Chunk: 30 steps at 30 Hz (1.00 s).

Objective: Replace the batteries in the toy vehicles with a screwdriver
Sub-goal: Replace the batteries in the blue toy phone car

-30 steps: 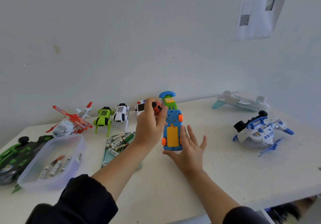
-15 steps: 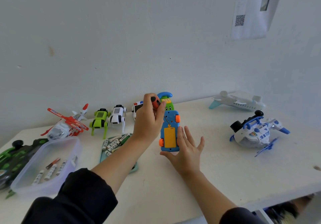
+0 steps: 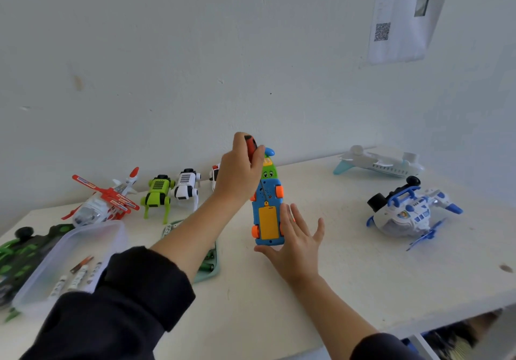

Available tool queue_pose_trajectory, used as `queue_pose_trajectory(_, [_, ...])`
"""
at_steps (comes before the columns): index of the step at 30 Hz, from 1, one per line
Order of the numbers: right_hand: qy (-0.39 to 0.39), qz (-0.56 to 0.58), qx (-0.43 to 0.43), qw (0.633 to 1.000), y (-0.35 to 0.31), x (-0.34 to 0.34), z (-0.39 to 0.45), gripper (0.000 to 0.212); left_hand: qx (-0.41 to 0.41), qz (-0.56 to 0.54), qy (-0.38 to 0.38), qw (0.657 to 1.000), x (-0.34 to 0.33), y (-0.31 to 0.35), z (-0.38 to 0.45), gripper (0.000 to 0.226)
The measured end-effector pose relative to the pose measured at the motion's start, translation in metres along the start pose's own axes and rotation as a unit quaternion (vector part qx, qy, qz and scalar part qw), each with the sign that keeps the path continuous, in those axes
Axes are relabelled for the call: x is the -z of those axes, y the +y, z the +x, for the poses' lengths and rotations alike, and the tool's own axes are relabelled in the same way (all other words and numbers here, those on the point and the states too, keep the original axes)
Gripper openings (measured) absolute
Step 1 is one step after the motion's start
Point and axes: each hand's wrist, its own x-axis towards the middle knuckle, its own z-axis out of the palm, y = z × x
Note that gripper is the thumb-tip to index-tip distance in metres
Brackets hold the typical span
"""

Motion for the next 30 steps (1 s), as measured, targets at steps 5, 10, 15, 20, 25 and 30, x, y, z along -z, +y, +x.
queue_pose_trajectory(5, [0.004,-0.002,0.027,1.0,-0.001,0.004,-0.002,0.108,0.187,0.033,-0.137,0.972,-0.006,-0.018,0.023,0.022])
queue_pose_trajectory(10, [0.004,-0.01,0.019,1.0,0.0,0.003,0.001,0.1,0.208,-0.013,-0.108,0.972,-0.018,-0.027,0.002,0.021])
queue_pose_trajectory(15, [-0.01,-0.017,-0.002,1.0,0.003,0.0,0.0,0.096,0.146,-0.066,-0.029,0.987,-0.001,-0.013,0.007,0.017])
queue_pose_trajectory(20, [-0.025,-0.019,-0.005,0.999,0.002,-0.001,-0.001,0.09,-0.048,0.07,0.02,0.996,0.021,-0.009,0.005,0.01])
queue_pose_trajectory(25, [-0.017,-0.007,-0.004,1.0,0.002,-0.001,-0.001,0.093,-0.029,0.199,-0.28,0.939,0.015,-0.024,-0.023,0.019])
queue_pose_trajectory(30, [0.002,0.024,0.008,1.0,0.001,0.0,0.001,0.099,0.037,0.079,-0.31,0.947,0.013,-0.032,-0.037,0.013])
